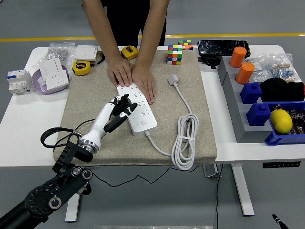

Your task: Pick up the plug,place it near the board,insert it into the board,press the button

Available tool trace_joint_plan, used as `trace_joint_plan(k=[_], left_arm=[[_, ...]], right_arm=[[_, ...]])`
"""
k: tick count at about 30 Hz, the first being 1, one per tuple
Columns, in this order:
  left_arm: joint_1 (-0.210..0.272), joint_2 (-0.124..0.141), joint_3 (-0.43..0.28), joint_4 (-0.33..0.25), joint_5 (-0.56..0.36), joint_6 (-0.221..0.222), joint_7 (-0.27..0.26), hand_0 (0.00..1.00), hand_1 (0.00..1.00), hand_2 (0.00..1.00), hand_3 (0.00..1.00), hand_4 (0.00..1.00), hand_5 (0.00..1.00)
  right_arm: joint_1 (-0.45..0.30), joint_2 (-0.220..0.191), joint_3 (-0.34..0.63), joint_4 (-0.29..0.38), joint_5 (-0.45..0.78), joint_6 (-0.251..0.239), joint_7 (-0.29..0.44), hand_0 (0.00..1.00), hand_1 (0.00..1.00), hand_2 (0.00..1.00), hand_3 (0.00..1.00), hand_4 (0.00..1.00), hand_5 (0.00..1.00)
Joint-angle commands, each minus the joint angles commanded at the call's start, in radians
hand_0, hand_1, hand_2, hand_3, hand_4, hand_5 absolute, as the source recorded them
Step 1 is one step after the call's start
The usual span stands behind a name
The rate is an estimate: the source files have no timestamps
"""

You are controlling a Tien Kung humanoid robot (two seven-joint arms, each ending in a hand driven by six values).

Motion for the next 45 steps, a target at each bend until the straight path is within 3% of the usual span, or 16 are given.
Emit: trace_joint_plan(k=[13,27,31,34,36,37,39,42,43,45], left_arm=[[-0.081,0.014,0.073,0.022,0.121,-0.035,0.088,0.998,0.946,0.892,0.879,0.998,0.998],[-0.086,0.02,0.076,-0.012,0.258,-0.049,0.153,0.998,0.941,0.887,0.879,0.998,0.998],[-0.083,0.023,0.057,-0.048,0.299,-0.042,0.15,0.998,0.944,0.881,0.879,0.998,0.998],[-0.078,0.029,0.047,-0.105,0.316,-0.035,0.147,0.998,0.944,0.881,0.879,0.998,0.998],[-0.069,0.039,0.054,-0.174,0.315,-0.024,0.155,0.998,0.944,0.881,0.879,0.998,0.998],[-0.067,0.042,0.058,-0.202,0.318,-0.023,0.166,0.895,0.863,0.816,0.87,0.998,0.883],[-0.062,0.045,0.068,-0.259,0.341,-0.028,0.205,0.895,0.863,0.816,0.87,0.998,0.883],[-0.055,0.048,0.078,-0.339,0.441,-0.079,0.322,0.895,0.863,0.816,0.87,0.998,0.883],[-0.054,0.048,0.08,-0.357,0.479,-0.116,0.361,0.293,0.218,0.336,0.884,0.73,0.252],[-0.055,0.052,0.086,-0.38,0.541,-0.176,0.442,0.293,0.218,0.336,0.884,0.73,0.252]], right_arm=[[0.004,-0.002,-0.004,0.0,0.005,-0.001,0.0,0.826,0.743,0.741,0.774,0.998,0.998],[0.005,-0.003,-0.002,0.0,0.009,-0.002,0.0,0.825,0.743,0.741,0.774,0.998,0.998],[0.004,-0.004,-0.001,0.0,0.008,-0.003,-0.001,0.825,0.743,0.74,0.774,0.998,0.998],[0.004,-0.004,-0.001,0.0,0.008,-0.003,-0.001,0.825,0.743,0.74,0.774,0.998,0.998],[0.003,-0.004,0.001,0.0,0.008,-0.003,-0.001,0.825,0.743,0.74,0.774,0.998,0.998],[0.003,-0.004,0.002,0.0,0.006,-0.003,-0.002,0.824,0.743,0.74,0.774,0.998,0.998],[0.002,-0.004,0.004,0.0,0.005,-0.004,-0.002,0.824,0.743,0.74,0.774,0.998,0.998],[0.003,-0.004,0.001,0.0,0.006,-0.003,-0.002,0.824,0.743,0.74,0.774,0.998,0.998],[0.003,-0.004,0.001,0.0,0.005,-0.003,-0.002,0.825,0.744,0.74,0.774,0.998,0.998],[0.004,-0.004,-0.001,0.0,0.006,-0.003,-0.001,0.825,0.744,0.74,0.774,0.998,0.998]])
